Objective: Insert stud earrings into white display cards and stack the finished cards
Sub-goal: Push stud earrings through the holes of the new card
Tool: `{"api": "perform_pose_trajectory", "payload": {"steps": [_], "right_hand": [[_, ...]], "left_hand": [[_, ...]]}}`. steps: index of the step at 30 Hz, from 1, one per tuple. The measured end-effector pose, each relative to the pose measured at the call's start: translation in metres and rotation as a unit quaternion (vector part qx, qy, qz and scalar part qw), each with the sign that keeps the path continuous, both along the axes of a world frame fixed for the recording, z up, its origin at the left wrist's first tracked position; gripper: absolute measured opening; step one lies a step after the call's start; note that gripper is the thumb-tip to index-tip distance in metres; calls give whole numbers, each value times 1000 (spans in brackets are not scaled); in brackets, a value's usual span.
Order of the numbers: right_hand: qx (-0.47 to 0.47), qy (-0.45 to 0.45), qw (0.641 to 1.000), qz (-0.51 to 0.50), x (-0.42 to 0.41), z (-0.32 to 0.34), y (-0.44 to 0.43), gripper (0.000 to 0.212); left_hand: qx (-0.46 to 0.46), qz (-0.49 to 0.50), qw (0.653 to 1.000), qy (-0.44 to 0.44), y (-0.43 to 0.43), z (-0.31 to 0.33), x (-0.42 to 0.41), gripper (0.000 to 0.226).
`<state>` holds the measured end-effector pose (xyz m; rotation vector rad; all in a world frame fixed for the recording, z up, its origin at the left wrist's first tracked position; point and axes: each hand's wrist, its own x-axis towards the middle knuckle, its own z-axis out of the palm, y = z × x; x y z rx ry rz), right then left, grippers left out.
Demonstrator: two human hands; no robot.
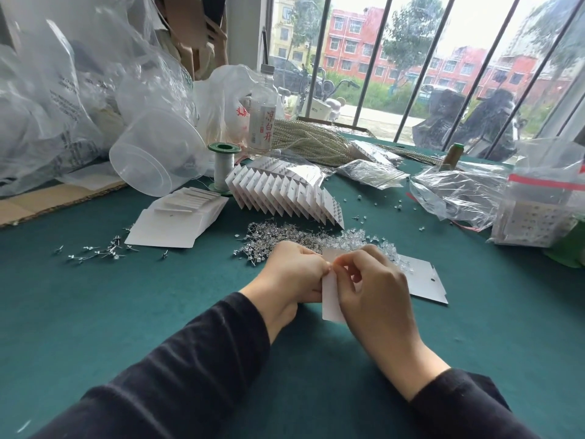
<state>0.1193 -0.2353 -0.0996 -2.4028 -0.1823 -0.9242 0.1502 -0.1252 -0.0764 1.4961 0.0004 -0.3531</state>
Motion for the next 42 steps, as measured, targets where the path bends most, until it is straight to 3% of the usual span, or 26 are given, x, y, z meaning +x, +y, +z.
{"api": "perform_pose_trajectory", "payload": {"steps": [14,30,35,37,39,40,41,42], "right_hand": [[-39,16,999,3,-1,0,2,7],[-21,2,1000,20,-4,4,2,8],[3,-29,1000,11,-1,6,-1,8],[50,-45,998,3,-1,9,-6,12],[179,-15,984,13,1,13,-13,19],[280,31,959,32,2,16,-16,19],[396,85,912,64,1,19,-19,16],[509,140,843,103,1,22,-23,12]], "left_hand": [[49,4,998,-34,-3,-2,-2,18],[75,46,995,-56,-1,2,-6,21],[2,1,999,-33,3,14,-10,10],[32,-45,997,-58,15,21,-5,13],[160,16,976,-147,36,24,8,16],[261,76,942,-199,50,25,16,20],[356,130,897,-226,63,25,21,22],[417,160,866,-225,75,23,26,21]]}}
